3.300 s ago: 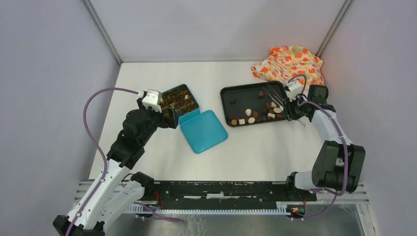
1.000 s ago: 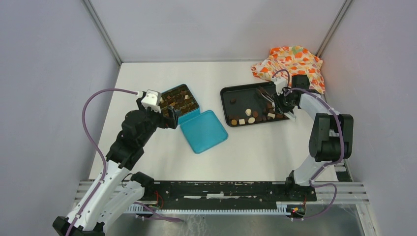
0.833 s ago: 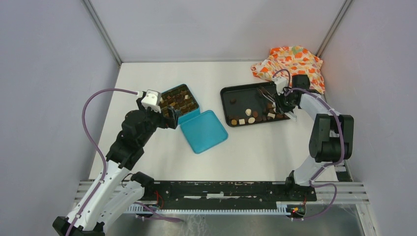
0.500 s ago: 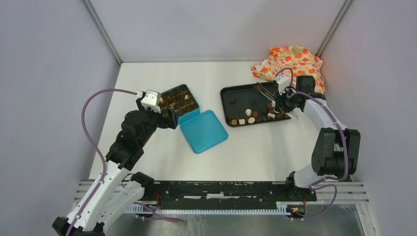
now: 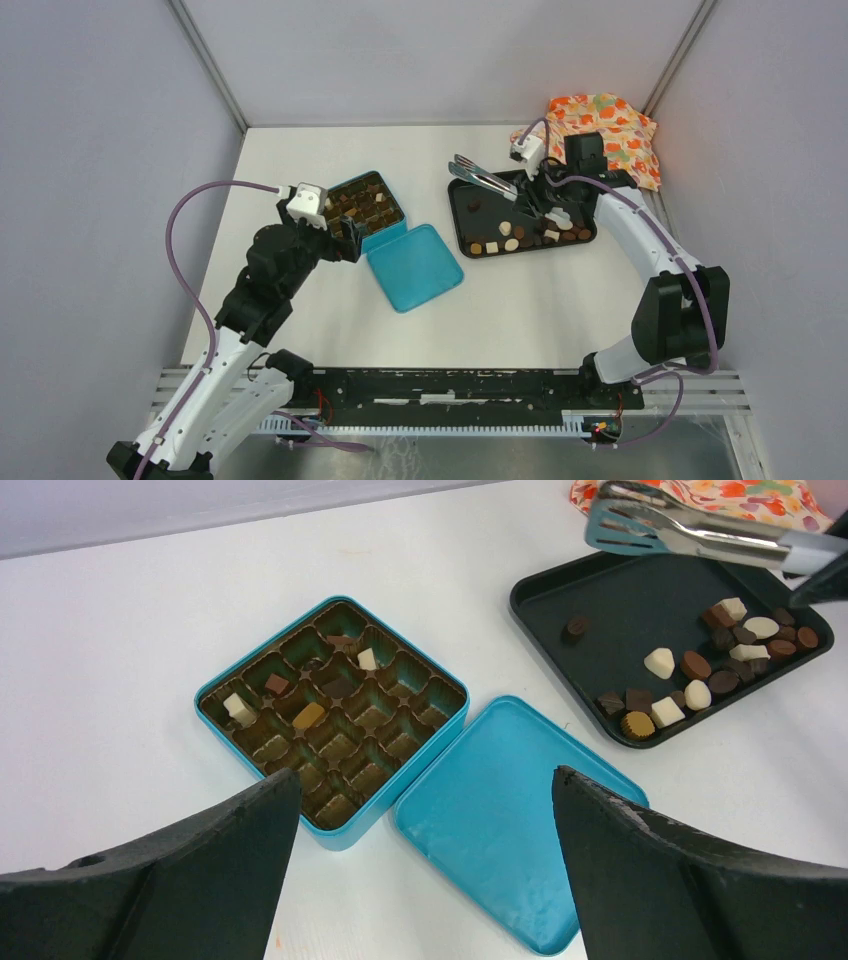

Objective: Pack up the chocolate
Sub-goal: Pick up the fake chocolate from the plate, then place the fake chocolate in the packing box.

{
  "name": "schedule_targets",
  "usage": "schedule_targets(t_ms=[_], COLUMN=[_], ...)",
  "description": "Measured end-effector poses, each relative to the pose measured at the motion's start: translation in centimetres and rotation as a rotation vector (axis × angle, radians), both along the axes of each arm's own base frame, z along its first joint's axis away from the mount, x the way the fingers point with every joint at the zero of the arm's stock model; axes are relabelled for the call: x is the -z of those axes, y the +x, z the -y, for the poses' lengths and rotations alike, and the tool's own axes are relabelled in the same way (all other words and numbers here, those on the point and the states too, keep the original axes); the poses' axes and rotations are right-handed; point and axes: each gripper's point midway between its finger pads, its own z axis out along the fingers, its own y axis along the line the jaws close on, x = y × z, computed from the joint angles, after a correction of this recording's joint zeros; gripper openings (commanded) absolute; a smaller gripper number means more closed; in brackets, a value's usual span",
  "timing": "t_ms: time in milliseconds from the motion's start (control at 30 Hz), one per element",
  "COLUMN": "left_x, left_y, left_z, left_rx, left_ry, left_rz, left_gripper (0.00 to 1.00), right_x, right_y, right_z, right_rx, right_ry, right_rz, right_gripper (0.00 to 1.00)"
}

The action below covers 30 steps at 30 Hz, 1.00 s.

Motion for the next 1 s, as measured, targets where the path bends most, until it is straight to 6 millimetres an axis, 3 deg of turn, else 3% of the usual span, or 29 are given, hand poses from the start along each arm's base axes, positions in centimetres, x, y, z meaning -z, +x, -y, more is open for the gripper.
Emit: schedule_targets(t_ms=[167,300,667,833,1000], left_x=[0.0,-0.1,-0.1,-0.2,-0.2], left_y=[0.0,0.0,0.0,-0.1,-0.1], left_z=[0.0,0.0,-0.2,-0.2,-0.2], left_rx=[0.000,-0.001,-0.007,-0.007,-0.007], left_ry=[0.000,-0.001,-0.001,-0.002,-0.002], left_rz=[0.000,0.002,0.005,0.007,0.007], left_gripper=[1.00,1.00,1.00,1.00,1.00], right_x=[-3.5,-4.5,-2.3,-0.6,0.7], right_y=[1.9,2.2,-0.1,-1.2,-1.0], right_z=[-5.6,-10.6,-24.3,-28.2,-29.8], right_rx=[-0.131,-0.229,-0.455,-0.504,-0.501], right_ry=[0.032,0.033,-0.051,-0.091,-0.122], right_rz=[0.066,0.080,0.073,0.070,0.072], right_gripper=[0.03,0.04,0.07,0.08,0.10])
